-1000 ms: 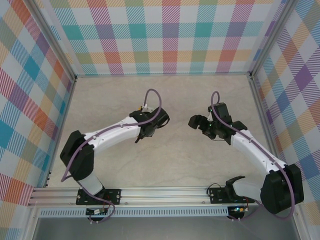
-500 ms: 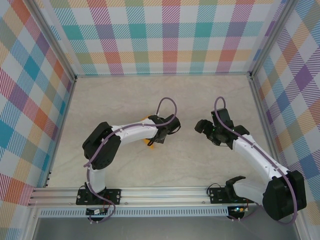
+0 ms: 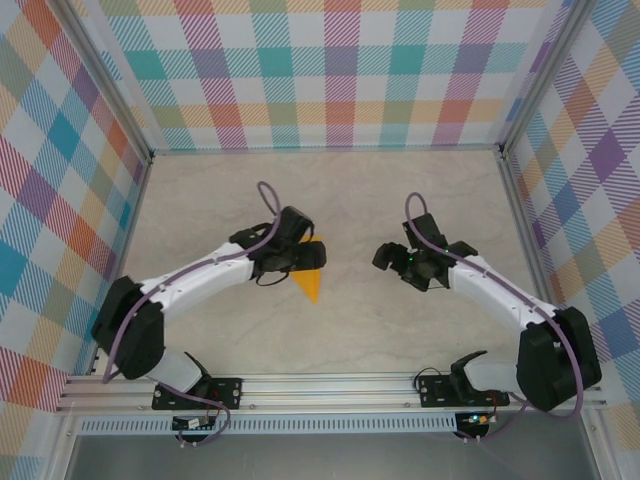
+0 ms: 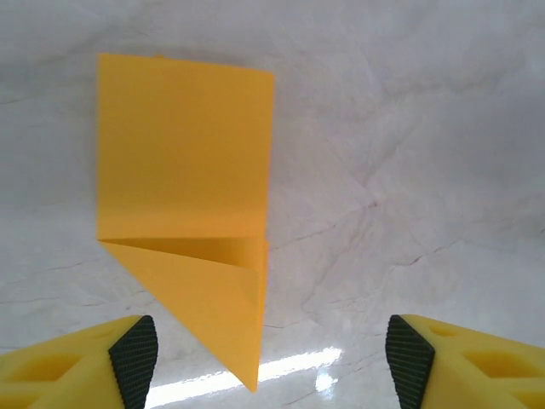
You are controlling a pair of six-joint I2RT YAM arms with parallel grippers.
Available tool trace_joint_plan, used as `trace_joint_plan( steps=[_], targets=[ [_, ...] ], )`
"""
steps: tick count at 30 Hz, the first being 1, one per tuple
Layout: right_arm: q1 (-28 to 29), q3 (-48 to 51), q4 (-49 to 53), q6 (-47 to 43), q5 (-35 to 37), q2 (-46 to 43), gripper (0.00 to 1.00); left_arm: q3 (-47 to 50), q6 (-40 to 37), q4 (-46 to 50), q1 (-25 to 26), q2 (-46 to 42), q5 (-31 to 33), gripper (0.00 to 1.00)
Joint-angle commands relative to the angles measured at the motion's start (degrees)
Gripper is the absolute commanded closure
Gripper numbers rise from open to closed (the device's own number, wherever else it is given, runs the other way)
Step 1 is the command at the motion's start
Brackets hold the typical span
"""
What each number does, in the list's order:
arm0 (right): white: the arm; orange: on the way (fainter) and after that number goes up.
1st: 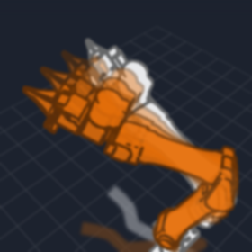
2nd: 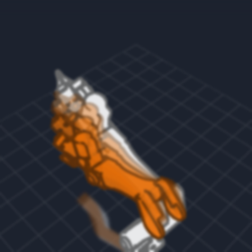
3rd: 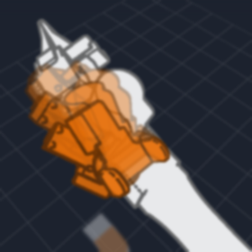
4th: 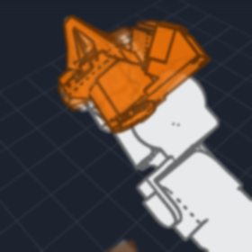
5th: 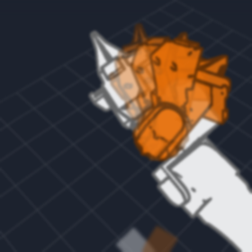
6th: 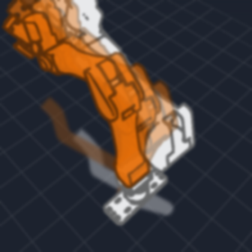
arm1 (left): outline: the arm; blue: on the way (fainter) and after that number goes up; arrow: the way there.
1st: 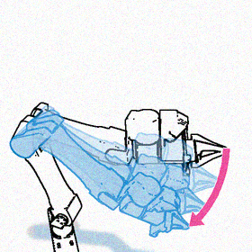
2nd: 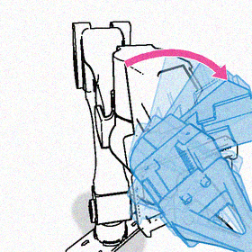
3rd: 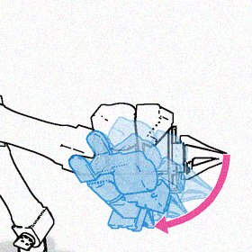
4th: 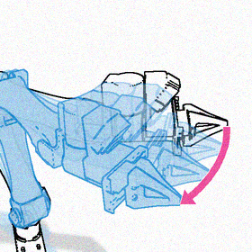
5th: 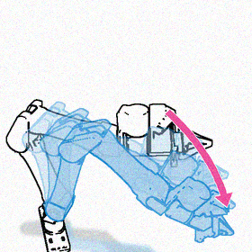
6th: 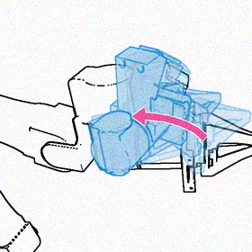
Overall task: Fold a paper plane with a square sheet of paper (pick it up from the middle)
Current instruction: Turn over the paper at the center of the table, then move the paper to the center of the table.
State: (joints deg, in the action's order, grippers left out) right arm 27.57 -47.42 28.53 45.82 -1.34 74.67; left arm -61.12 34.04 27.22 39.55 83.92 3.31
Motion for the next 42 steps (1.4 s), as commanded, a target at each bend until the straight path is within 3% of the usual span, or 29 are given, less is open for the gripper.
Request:
trace_joint_plan(
  steps=[1, 7, 12, 17, 24, 32, 38, 42],
  targets=[
    [6.1, -5.6, -3.3, -0.4, -1.4, 5.0, 0.07, 5.6, 4.1, -2.3, -4.5, -4.3, -3.7, 0.24],
    [17.1, -16.7, -5.4, 1.0, -1.1, 18.6, 0.08, 14.8, 7.7, -1.5, -13.5, -12.1, -3.1, 0.15],
    [22.1, -23.8, -9.9, 3.2, -4.6, 27.6, 0.13, 20.3, 8.3, -0.4, -19.2, -17.5, -3.3, 0.08],
    [24.1, -27.8, -12.5, 4.9, -6.9, 33.6, 0.15, 23.6, 8.8, 0.2, -22.9, -19.9, -4.1, 0.04],
    [24.1, -30.8, -9.0, 4.4, -4.3, 38.9, 0.16, 25.3, 9.4, -0.3, -24.9, -20.6, -5.1, 0.01],
    [24.1, -29.8, -1.8, -4.7, -3.7, 40.3, 0.16, 24.8, 8.3, -0.2, -25.0, -20.6, -6.2, 0.00],
    [24.0, -21.2, -0.7, -21.9, -7.6, 33.5, 0.16, 24.4, 6.9, -1.6, -25.0, -20.5, -10.8, 0.00],
    [22.6, -18.1, 0.0, -26.4, -8.0, 29.0, 0.17, 24.5, 6.9, -3.1, -25.0, -20.5, -12.6, 0.00]
  ],
)
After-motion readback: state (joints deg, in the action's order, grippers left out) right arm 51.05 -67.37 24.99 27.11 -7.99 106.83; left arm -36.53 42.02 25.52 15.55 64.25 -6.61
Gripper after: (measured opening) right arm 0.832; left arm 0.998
